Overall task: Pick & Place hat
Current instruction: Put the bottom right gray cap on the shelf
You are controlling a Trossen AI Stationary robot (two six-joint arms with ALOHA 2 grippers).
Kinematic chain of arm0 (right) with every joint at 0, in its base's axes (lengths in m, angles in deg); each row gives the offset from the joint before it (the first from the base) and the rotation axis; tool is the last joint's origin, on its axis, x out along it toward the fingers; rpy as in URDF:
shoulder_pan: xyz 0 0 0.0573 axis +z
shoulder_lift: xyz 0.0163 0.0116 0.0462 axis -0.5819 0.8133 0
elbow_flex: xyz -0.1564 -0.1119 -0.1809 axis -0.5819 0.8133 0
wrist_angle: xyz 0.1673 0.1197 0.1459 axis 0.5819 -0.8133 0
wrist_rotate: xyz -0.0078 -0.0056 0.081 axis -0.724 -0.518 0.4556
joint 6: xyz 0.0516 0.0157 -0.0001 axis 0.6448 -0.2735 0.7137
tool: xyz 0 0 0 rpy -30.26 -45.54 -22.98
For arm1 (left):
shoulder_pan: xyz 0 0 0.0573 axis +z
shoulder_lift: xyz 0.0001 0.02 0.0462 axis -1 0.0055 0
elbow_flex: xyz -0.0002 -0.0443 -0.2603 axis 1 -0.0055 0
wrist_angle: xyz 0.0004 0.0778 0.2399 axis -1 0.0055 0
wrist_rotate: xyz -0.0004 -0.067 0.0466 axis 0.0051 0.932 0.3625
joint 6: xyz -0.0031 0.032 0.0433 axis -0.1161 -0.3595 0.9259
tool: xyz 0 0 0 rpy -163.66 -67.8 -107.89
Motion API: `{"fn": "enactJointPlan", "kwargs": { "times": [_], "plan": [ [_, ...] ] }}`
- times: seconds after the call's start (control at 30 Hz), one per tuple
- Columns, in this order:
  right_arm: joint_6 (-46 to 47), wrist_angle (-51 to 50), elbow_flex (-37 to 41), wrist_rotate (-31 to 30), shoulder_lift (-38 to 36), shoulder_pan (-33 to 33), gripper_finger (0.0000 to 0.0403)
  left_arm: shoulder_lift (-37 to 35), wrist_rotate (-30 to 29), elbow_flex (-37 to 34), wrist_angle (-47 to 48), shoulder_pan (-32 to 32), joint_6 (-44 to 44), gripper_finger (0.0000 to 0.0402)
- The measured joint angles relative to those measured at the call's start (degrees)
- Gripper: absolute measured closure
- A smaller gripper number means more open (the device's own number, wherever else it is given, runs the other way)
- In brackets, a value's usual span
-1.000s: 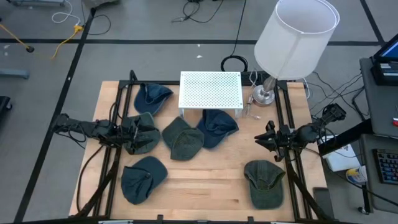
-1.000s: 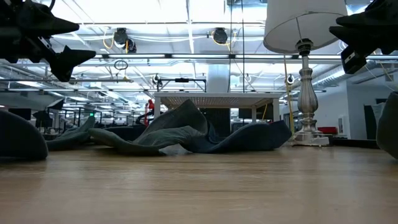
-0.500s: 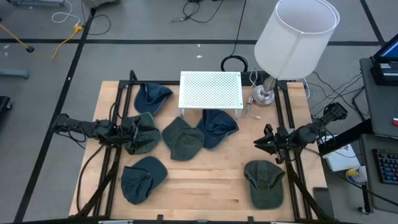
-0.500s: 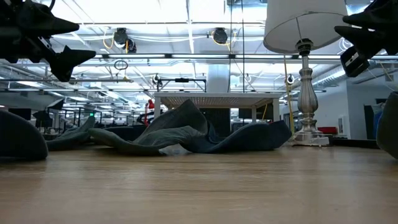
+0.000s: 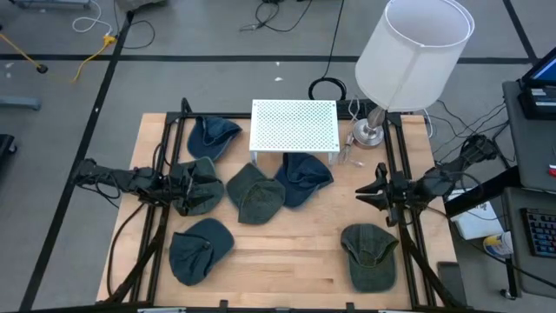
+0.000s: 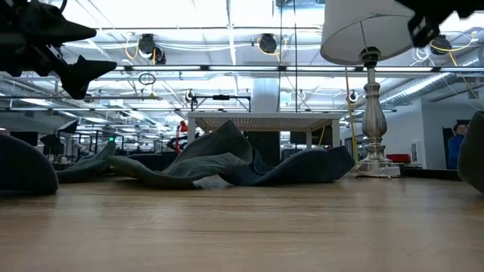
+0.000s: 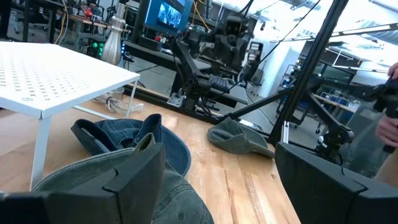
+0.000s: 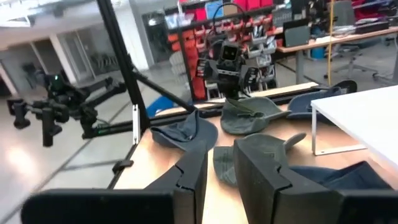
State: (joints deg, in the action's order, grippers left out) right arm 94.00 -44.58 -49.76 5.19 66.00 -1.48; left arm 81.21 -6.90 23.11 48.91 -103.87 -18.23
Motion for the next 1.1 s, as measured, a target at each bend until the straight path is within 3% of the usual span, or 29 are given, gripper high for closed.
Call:
{"fn": "enactJointPlan", "kwargs": {
  "times": [0.13,0.3,0.6,0.87,1.1],
  "plan": [
    [3.55,-8.82,-8.64,0.18,5.9,0.0,0.0311,0.0,0.01,0.0,-0.02,0.01,0.0,0.0096],
    [14.65,-17.5,-17.91,0.05,12.79,0.0,0.026,0.0,0.0,0.0,-0.02,0.01,0.02,0.0096],
    [29.8,-23.82,-29.3,0.09,22.71,0.0,0.0173,0.0,0.0,0.02,-0.02,0.01,0.02,0.0096],
    [42.42,-32.29,-43.01,0.39,31.61,0.09,0.0163,0.0,0.0,0.0,0.0,0.01,0.0,0.0096],
    [53.8,-43.21,-57.81,7.15,40.16,0.15,0.0168,-0.02,0.02,0.0,0.0,0.01,0.0,0.0096]
  ]
}}
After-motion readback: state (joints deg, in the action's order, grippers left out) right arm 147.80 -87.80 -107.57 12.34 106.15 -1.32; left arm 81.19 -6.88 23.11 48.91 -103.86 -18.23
